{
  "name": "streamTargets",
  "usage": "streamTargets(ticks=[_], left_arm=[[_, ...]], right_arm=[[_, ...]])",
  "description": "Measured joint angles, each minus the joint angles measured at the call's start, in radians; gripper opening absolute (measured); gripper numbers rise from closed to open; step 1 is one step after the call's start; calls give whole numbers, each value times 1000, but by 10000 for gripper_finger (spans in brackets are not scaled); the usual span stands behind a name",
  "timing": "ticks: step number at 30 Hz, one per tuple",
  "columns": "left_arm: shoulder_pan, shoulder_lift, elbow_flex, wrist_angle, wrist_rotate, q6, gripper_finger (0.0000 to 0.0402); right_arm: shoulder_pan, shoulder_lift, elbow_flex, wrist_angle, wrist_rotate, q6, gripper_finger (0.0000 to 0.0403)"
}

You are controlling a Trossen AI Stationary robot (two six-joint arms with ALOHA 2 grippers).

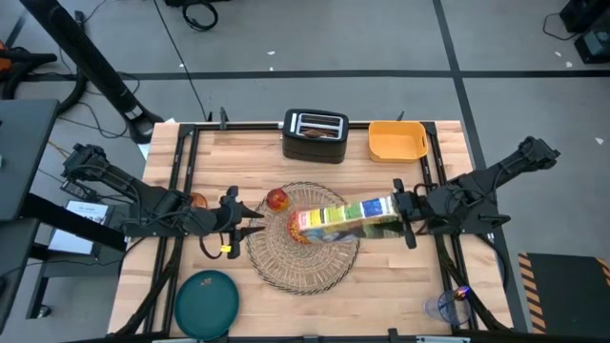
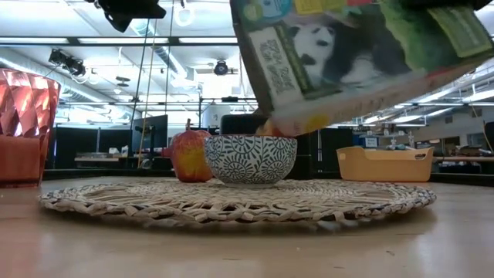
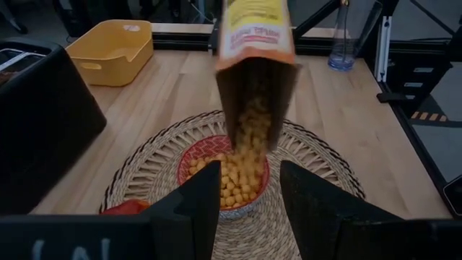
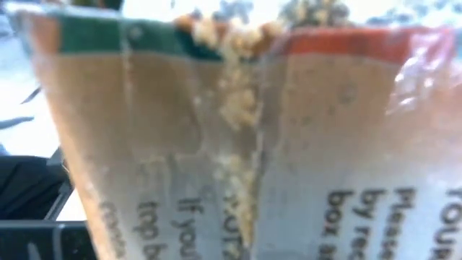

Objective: Arrange a breakfast setting
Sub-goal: Pour the cereal into the red patterned bowl

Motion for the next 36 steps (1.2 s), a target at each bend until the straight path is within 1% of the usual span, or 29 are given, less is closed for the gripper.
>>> streamTargets(ticks=[4,12,19,23,25,29,32,36], left_arm=[[0,0,0,3,0,0,153],[0,0,0,3,0,-2,153],[0,0,0,3,0,-1,153],[0,0,0,8,0,-1,153],[0,0,0,18,0,1,153],[-8,0,0,76,6,41,153],[-26,0,0,138,11,99,153],[-52,0,1,185,12,160,153]], right_arm=[[11,7,0,45,0,-24,200],[13,-14,0,-7,30,-23,199],[12,-76,0,-47,61,-21,182],[12,-87,0,-60,84,-14,175],[12,-84,0,-50,84,-13,174],[12,-77,0,-50,124,-15,173],[12,-80,-21,16,149,-19,173],[11,-70,-95,154,127,-33,173]])
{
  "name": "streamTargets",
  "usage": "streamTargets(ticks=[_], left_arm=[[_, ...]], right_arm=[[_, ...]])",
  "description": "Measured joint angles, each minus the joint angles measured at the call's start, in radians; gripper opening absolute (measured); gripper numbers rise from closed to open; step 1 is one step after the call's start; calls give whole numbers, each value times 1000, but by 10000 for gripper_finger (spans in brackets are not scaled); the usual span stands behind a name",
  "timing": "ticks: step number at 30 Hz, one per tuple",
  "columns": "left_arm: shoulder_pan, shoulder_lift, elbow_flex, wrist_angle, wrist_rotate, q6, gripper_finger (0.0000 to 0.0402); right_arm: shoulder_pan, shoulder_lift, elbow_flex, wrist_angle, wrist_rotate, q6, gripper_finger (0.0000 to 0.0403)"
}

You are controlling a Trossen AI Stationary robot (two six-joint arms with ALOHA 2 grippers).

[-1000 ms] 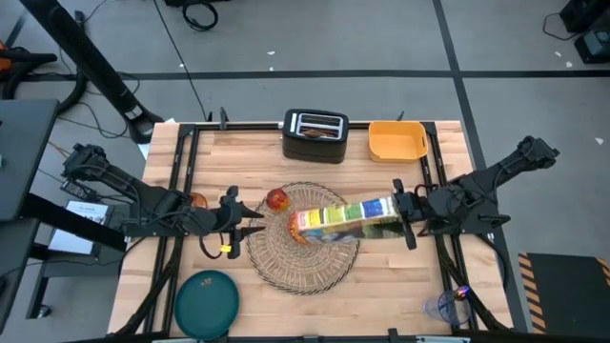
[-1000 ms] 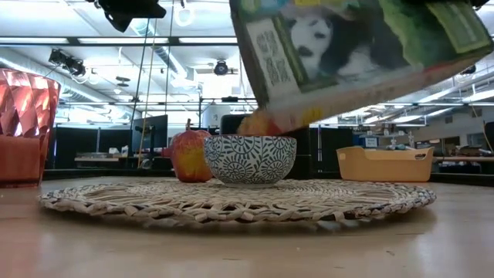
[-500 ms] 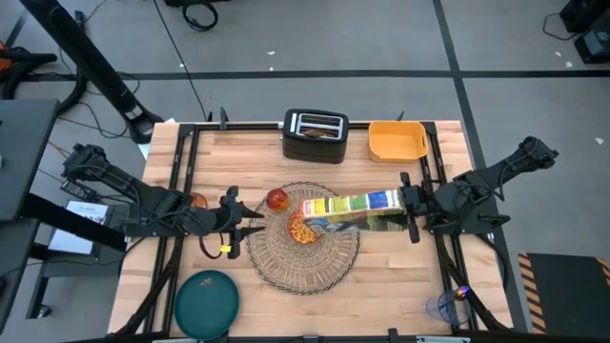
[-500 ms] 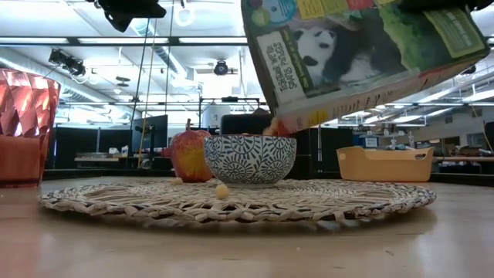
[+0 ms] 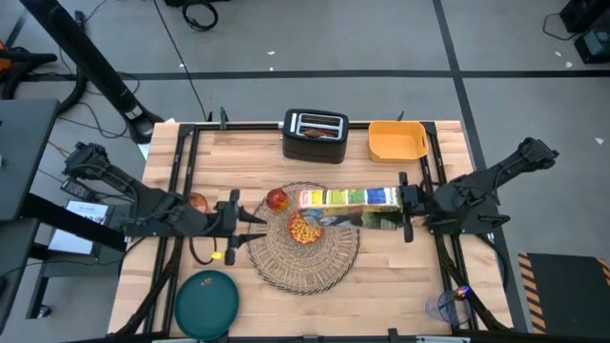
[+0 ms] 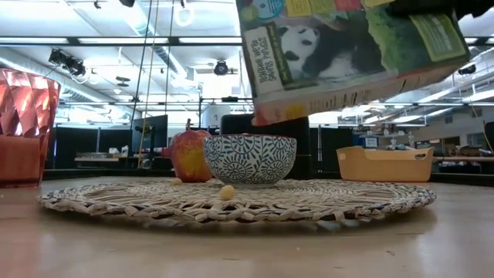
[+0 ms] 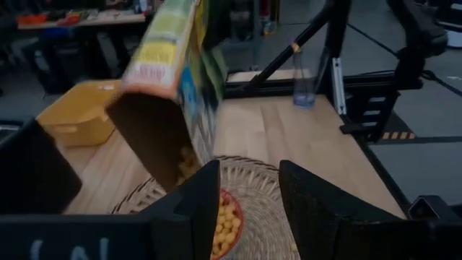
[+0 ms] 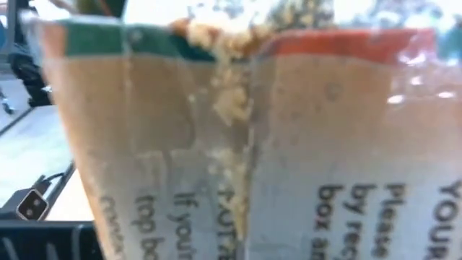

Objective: Arrange a breakfast setting
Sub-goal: Pour the cereal into the red patterned bowl

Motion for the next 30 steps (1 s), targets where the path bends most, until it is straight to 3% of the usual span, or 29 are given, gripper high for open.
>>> streamTargets(ticks=[11,17,22,30], left_arm=[[-7,-2,0,102,0,86,153],[-13,-3,0,190,48,149,153],[-48,-33,0,187,55,159,153],[-77,-68,1,188,55,224,153]], right_arm=[[0,16,-86,185,-16,-1,173],[0,12,-213,434,-4,-40,173],[1,-36,-315,596,-3,-63,173],[1,-75,-472,993,-45,-174,173]])
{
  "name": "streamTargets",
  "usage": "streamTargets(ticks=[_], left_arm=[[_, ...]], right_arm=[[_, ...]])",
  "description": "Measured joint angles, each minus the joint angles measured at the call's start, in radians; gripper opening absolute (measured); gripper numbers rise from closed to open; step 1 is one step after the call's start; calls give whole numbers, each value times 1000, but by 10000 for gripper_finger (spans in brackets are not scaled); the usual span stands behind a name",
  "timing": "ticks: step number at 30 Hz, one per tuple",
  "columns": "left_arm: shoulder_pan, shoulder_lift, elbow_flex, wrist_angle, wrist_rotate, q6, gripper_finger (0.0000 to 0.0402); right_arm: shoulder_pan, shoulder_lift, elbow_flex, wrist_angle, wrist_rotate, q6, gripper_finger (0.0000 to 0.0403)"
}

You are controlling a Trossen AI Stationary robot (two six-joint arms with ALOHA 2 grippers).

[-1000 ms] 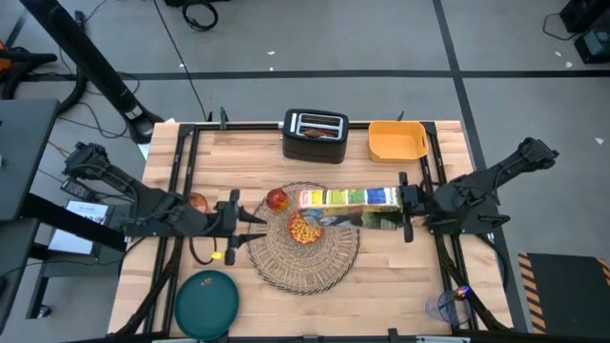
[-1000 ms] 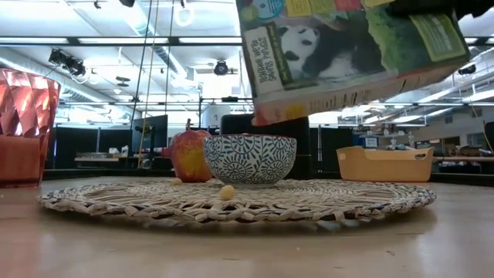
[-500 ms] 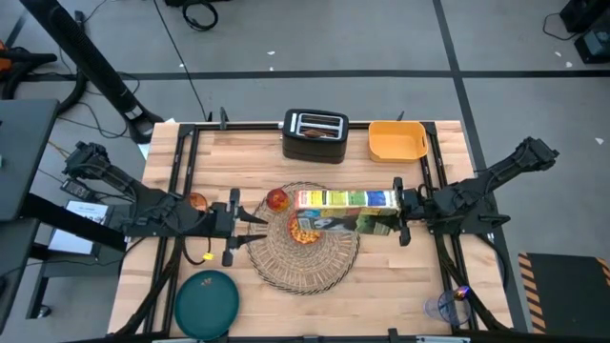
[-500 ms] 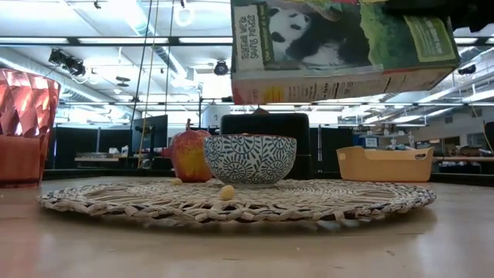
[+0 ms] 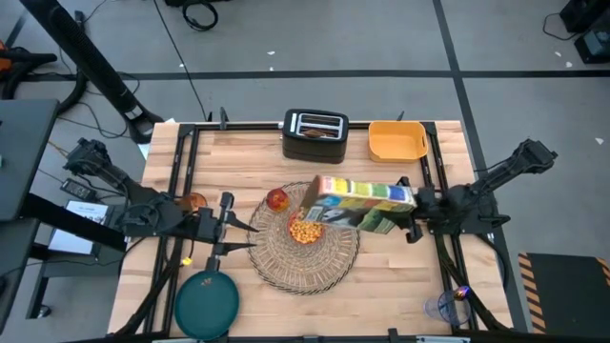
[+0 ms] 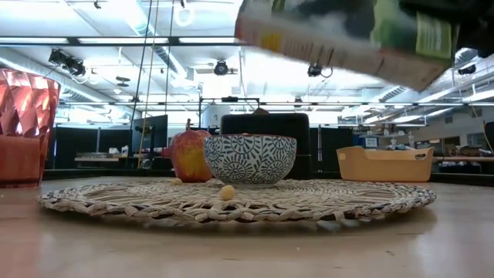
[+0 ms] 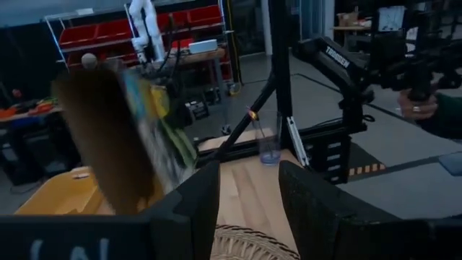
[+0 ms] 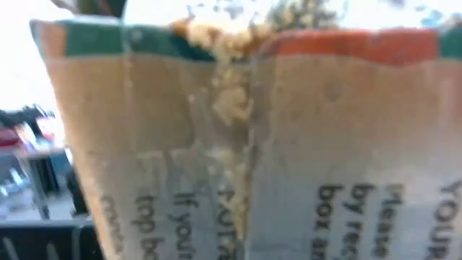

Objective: Arrange a breakfast setting
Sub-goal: Pour the cereal into the red patterned bowl

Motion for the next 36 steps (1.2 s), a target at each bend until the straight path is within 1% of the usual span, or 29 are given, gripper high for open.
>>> streamTargets(ticks=[10,14,17,19,23,26,29,34,36], left_arm=[[101,11,0,7,-14,-36,159],[147,62,1,54,6,-42,179],[185,120,2,152,28,-27,202],[207,169,1,205,35,-16,217],[263,261,1,377,112,5,242],[303,324,1,501,180,6,251],[331,374,1,589,217,8,254],[376,453,1,742,311,0,254],[386,482,1,810,328,0,254]], right_arm=[[0,13,8,301,-145,-190,173],[0,43,8,478,-243,-261,173],[0,86,9,630,-316,-308,173],[0,121,21,695,-347,-334,173],[-1,195,106,688,-386,-355,170],[-1,273,160,683,-350,-390,170],[-8,356,203,677,-308,-412,170],[-47,501,302,685,-307,-412,169],[-65,557,349,684,-307,-412,169]])
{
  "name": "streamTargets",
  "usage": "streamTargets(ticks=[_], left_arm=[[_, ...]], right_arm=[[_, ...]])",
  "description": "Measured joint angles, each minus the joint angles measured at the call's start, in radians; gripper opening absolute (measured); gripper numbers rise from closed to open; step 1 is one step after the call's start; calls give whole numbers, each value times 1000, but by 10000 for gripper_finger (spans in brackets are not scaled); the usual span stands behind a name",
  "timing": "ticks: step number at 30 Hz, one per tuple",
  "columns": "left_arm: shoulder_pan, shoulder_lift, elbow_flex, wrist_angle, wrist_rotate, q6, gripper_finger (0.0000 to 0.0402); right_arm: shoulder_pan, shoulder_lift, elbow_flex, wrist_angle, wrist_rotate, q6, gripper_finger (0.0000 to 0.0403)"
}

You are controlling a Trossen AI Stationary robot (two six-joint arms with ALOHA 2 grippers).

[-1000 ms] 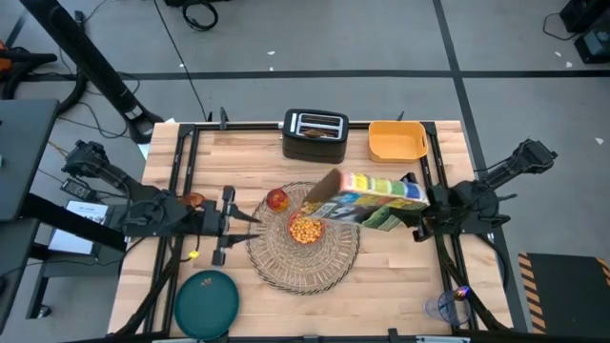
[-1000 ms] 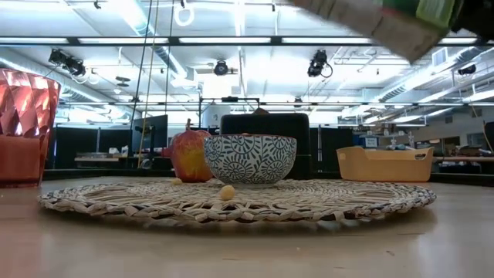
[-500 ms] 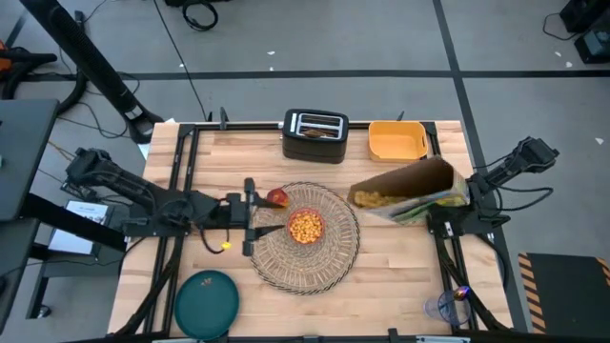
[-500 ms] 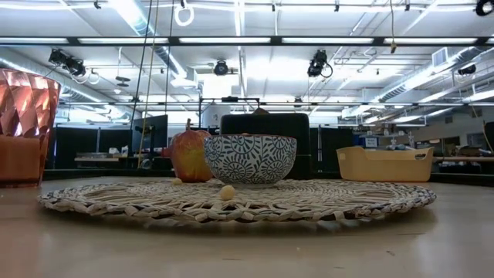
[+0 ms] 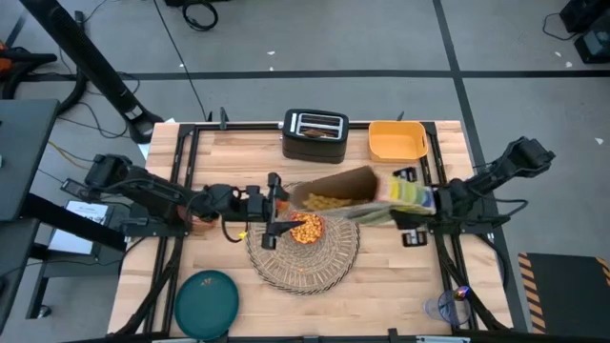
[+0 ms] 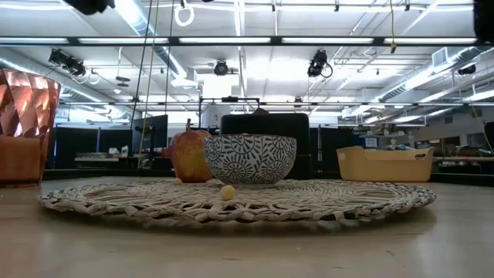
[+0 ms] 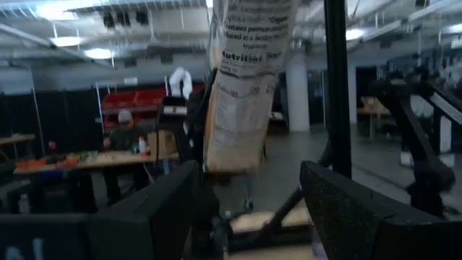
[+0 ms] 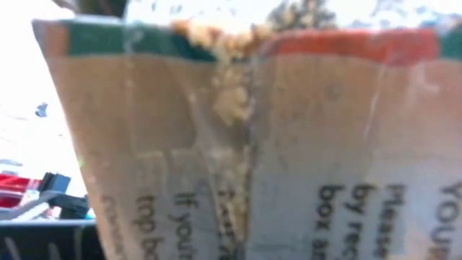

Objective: Arrange a breakfast setting
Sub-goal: Pour the cereal into the red patterned bowl

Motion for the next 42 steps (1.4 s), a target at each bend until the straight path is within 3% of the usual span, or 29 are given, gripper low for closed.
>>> streamTargets(ticks=[7,18,30,42], left_arm=[[14,73,1,202,10,4,254],[13,114,104,228,8,11,254],[15,117,137,234,22,-10,232],[70,117,138,263,38,-139,303]], right_arm=[[-57,158,141,2,-4,0,169],[-111,316,292,18,-39,4,169],[-129,291,298,6,-22,-4,169],[-147,300,298,12,9,-30,169]])
